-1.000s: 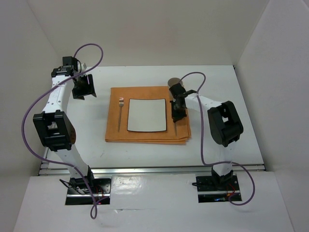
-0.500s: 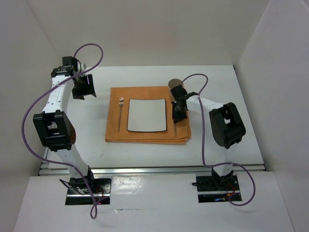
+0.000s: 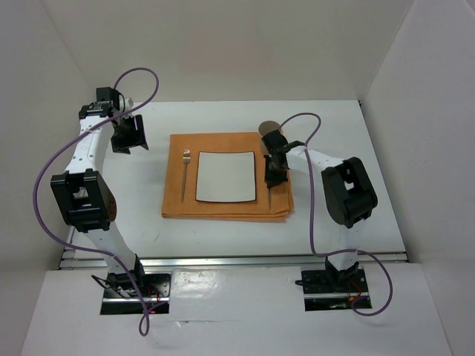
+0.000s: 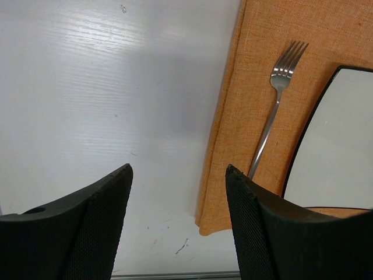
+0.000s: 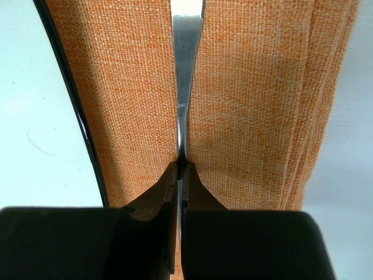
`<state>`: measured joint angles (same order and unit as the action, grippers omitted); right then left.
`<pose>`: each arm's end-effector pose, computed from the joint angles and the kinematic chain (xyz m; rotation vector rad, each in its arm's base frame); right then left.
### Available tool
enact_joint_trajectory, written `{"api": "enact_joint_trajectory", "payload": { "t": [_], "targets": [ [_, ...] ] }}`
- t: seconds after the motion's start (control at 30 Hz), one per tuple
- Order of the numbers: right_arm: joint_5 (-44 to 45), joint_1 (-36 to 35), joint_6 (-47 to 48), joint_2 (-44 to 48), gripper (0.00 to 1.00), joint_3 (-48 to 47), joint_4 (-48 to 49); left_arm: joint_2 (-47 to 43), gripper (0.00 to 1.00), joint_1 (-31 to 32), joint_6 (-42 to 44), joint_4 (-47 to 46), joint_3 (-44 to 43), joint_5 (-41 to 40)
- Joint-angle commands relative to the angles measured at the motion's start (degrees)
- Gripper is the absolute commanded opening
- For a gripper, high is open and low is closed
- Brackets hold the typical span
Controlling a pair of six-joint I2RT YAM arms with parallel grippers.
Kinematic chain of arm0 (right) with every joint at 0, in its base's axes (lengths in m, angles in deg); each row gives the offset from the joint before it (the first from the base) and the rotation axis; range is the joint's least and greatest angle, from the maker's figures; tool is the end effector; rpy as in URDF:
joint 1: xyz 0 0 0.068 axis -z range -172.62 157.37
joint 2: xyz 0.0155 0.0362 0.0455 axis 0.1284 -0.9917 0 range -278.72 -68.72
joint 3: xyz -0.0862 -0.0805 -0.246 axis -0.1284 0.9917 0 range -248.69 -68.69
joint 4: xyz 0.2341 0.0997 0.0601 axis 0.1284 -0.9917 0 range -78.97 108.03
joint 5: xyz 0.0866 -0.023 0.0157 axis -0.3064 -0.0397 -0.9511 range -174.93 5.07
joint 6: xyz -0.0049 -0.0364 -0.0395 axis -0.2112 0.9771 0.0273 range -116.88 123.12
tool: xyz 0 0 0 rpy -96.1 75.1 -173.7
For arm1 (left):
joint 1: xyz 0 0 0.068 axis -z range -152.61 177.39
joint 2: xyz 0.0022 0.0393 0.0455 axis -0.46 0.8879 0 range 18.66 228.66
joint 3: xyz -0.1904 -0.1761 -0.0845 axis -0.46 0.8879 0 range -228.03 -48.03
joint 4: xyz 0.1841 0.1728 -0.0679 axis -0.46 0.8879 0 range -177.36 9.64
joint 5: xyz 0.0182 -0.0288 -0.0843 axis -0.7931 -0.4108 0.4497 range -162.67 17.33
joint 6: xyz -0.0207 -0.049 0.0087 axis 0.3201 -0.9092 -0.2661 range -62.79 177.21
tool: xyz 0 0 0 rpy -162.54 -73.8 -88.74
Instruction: Set the dinner table for one person
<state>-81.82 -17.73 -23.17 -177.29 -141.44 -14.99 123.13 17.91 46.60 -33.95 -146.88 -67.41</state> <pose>0.3426 0.1584 0.1668 0.0426 2.7810 0.1571 0.3872 0.0613 0.3110 -0.4207 2.5651 -0.1264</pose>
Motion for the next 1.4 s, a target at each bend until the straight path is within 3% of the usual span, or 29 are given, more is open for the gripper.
{"api": "enact_joint_trajectory", "payload": {
  "t": [0.0,0.1,0.23,0.43,0.7,0.87,1.03,1.2,1.37],
  "targets": [
    [2.2,0.3,-1.4,-0.5,0.03,-2.1,1.4,-2.7,0.72,-0.4,0.7,0.1,0.5,1.1],
    [2.2,0.3,-1.4,0.6,0.11,-2.1,1.9,-2.7,0.72,-0.4,1.2,0.1,0.5,1.6],
    [2.2,0.3,-1.4,1.9,0.35,-1.6,1.9,-2.7,0.72,-0.4,1.2,0.1,0.5,1.6],
    [2.2,0.3,-0.9,5.9,0.50,-0.5,1.4,-2.7,0.72,-0.4,1.2,0.1,0.5,1.6],
    [8.5,-0.2,-0.4,18.5,0.71,0.0,-3.0,-3.7,0.72,-0.4,1.2,0.6,0.5,0.4],
    [12.8,4.7,-0.3,28.0,0.97,2.3,-8.9,-7.1,0.72,-4.0,2.3,-0.5,4.0,-0.3],
    [11.7,16.2,-2.6,36.3,1.00,10.0,-13.6,-10.7,0.72,-8.8,5.6,0.0,11.3,-2.8],
    [11.1,21.8,-3.7,46.5,1.00,13.6,-14.8,-17.2,0.72,-17.3,10.2,-2.5,21.6,-5.8],
    [11.7,24.8,-4.2,54.2,1.00,13.7,-15.3,-24.8,0.72,-20.8,16.6,-5.9,32.9,-9.1]
  ]
}}
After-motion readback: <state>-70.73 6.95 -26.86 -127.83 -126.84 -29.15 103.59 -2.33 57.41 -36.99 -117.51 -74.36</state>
